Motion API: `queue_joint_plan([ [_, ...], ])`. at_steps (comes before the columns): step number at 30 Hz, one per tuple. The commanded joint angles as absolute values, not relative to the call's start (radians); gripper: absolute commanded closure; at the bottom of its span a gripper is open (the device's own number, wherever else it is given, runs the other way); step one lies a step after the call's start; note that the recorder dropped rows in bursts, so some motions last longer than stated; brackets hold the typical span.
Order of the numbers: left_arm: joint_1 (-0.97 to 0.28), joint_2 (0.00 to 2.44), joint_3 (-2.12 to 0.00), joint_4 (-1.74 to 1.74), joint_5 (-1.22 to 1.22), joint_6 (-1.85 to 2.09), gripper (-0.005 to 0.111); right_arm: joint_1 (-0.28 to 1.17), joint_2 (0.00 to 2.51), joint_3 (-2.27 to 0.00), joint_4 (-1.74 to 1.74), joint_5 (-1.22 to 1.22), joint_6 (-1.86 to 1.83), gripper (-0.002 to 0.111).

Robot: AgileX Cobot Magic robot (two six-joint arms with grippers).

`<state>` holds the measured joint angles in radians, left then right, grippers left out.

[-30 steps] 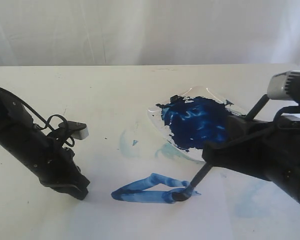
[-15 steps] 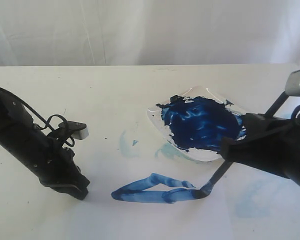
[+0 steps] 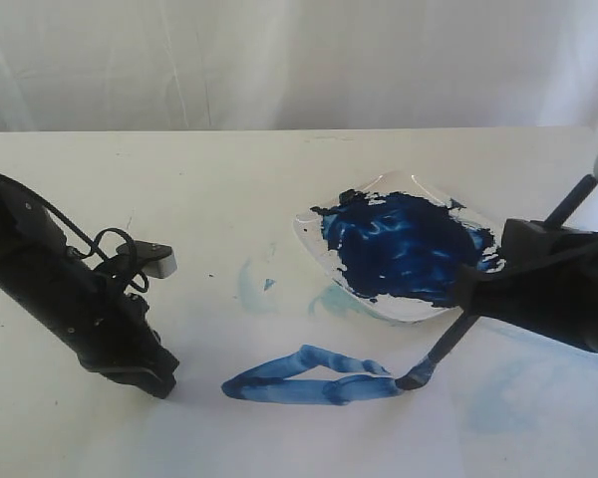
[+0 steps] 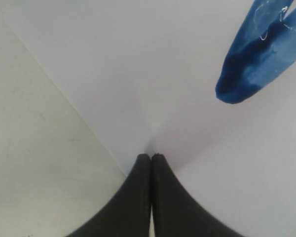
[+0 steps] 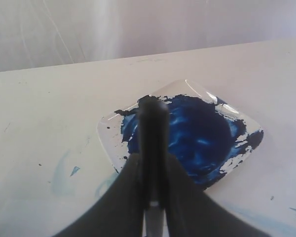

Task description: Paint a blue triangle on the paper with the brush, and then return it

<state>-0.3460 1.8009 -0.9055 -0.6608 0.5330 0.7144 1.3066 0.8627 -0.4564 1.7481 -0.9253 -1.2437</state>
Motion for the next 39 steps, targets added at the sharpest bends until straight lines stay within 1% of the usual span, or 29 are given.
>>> queue_joint_plan([
  [1, -0.351, 1.804, -0.898, -0.672, 0.549, 0.714, 0.107, 1.306, 0.844, -0.451, 1.676, -0.904, -1.211, 0.108],
  [5, -0.351, 1.804, -0.898, -0.672, 0.549, 0.714, 0.107, 1.306, 0.839, -0.451, 1.608, -0.872, -1.158, 0.108],
  [19, -0.351, 1.804, -0.898, -0.672, 0.549, 0.714, 0.107, 1.306, 0.923, -0.451, 1.572, -0.868, -1.092, 0.108],
  [39, -0.351, 1.804, -0.898, -0.672, 0.549, 0.714, 0.107, 1.306, 0.917, -0.451, 1.73, -0.949, -1.204, 0.108],
])
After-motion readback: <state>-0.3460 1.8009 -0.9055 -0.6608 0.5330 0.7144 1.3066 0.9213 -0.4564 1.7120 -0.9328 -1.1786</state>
